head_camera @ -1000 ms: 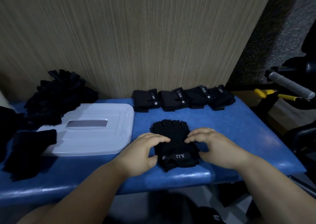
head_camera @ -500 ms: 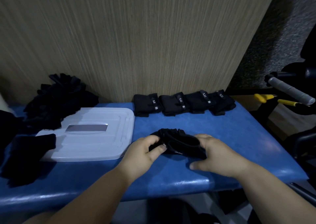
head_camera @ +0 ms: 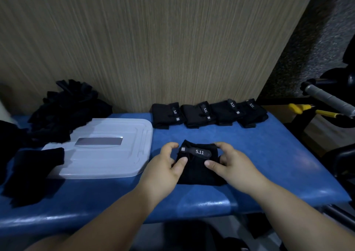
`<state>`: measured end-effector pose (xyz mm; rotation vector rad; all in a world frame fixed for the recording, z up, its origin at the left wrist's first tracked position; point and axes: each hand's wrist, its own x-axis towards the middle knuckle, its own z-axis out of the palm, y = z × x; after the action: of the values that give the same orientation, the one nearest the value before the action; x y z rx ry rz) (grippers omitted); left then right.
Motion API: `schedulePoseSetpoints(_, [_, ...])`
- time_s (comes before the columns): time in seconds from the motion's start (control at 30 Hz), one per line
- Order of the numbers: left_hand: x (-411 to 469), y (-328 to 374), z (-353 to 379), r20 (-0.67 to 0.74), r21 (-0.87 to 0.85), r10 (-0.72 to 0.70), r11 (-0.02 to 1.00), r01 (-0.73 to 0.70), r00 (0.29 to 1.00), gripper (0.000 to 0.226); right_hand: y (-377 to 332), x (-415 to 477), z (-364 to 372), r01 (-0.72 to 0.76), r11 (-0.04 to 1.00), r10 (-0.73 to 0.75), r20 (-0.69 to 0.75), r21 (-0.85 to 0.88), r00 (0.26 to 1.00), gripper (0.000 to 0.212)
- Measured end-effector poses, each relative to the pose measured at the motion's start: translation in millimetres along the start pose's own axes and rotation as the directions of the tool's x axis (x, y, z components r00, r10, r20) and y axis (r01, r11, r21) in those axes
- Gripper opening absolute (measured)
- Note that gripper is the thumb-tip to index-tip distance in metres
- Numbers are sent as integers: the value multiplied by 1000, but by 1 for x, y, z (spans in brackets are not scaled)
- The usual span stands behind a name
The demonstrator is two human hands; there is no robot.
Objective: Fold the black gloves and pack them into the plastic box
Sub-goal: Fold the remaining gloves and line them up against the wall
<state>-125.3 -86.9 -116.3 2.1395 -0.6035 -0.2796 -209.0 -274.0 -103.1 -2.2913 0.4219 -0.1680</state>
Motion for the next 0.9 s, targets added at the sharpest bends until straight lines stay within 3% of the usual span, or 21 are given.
schedulePoseSetpoints(0.13, [-4, 3, 4, -94, 190, 95, 979, -75, 991, 48, -5, -4, 2, -23, 995, 19, -37, -102, 999, 59])
schedulePoseSetpoints(0.23, [-5, -3, 6, -194, 309, 291, 925, -223, 937, 46, -7, -8, 6, 5, 981, -21, -81, -192, 996, 63])
schedulePoseSetpoints(0.3, [-7, -3, 6, -117, 367, 435, 854, -368, 893, 44, -7, -9, 9, 60, 965, -90, -105, -257, 990, 64])
schedulePoseSetpoints(0.37, [-11, 0, 7, 69, 403, 475, 791, -460, 877, 48, -8, -10, 11, 148, 934, -184, -85, -326, 979, 63])
schedulePoseSetpoints(0.5, [-13, -1, 13, 243, 505, 323, 763, -403, 915, 71, -9, -9, 15, 227, 892, -207, 95, -390, 974, 61])
schedulePoseSetpoints(0.6, [-11, 1, 10, 284, 559, 250, 741, -372, 926, 67, -9, -9, 17, 244, 867, -175, 194, -434, 965, 54])
schedulePoseSetpoints(0.9, [-10, -7, -7, 321, 578, 147, 752, -317, 936, 85, -12, -9, 12, 196, 841, -131, 161, -504, 978, 52])
